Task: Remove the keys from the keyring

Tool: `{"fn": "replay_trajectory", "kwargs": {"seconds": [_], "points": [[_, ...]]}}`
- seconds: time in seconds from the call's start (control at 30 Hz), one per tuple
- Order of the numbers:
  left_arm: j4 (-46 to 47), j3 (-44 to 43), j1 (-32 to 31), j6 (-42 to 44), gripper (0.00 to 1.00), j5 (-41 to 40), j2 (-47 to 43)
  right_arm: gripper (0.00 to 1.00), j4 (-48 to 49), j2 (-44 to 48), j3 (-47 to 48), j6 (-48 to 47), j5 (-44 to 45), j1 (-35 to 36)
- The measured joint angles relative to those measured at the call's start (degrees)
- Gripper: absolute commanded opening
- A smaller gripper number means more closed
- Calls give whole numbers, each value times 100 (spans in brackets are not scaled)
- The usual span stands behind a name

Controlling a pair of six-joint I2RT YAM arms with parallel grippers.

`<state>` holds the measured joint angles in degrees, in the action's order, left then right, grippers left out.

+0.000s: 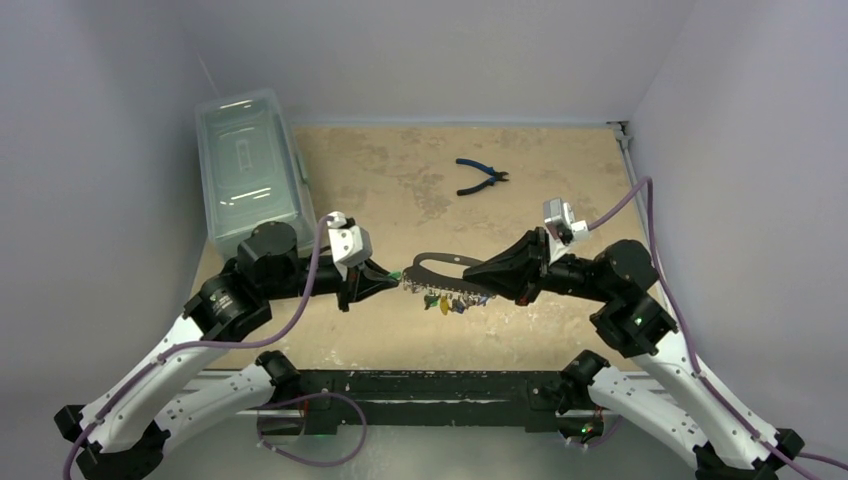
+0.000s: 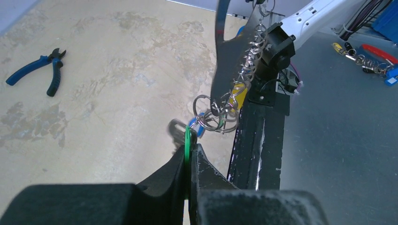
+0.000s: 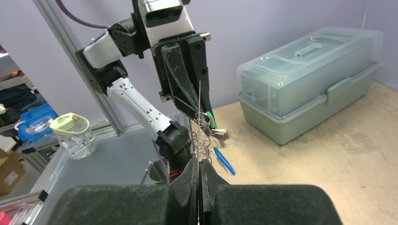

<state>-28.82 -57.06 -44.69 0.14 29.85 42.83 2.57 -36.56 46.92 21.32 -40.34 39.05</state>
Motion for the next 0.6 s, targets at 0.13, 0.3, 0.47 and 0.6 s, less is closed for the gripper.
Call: {"fn": "replay_trajectory", "kwargs": {"seconds": [0.13,0.3,0.47,0.6], "points": [[-35,-46,0,17,0,4,-44,0,-98,31,0,-35,201,0],[-184,-107,0,59,0,2,-50,0,-184,72,0,-39,428,0],[-380,-179,0,101,0,-7,-59,0,-197,61,0,-68,525,0],[-442,-240,0,105,0,-4,-11,0,-214,13,0,-92,533,0]]}}
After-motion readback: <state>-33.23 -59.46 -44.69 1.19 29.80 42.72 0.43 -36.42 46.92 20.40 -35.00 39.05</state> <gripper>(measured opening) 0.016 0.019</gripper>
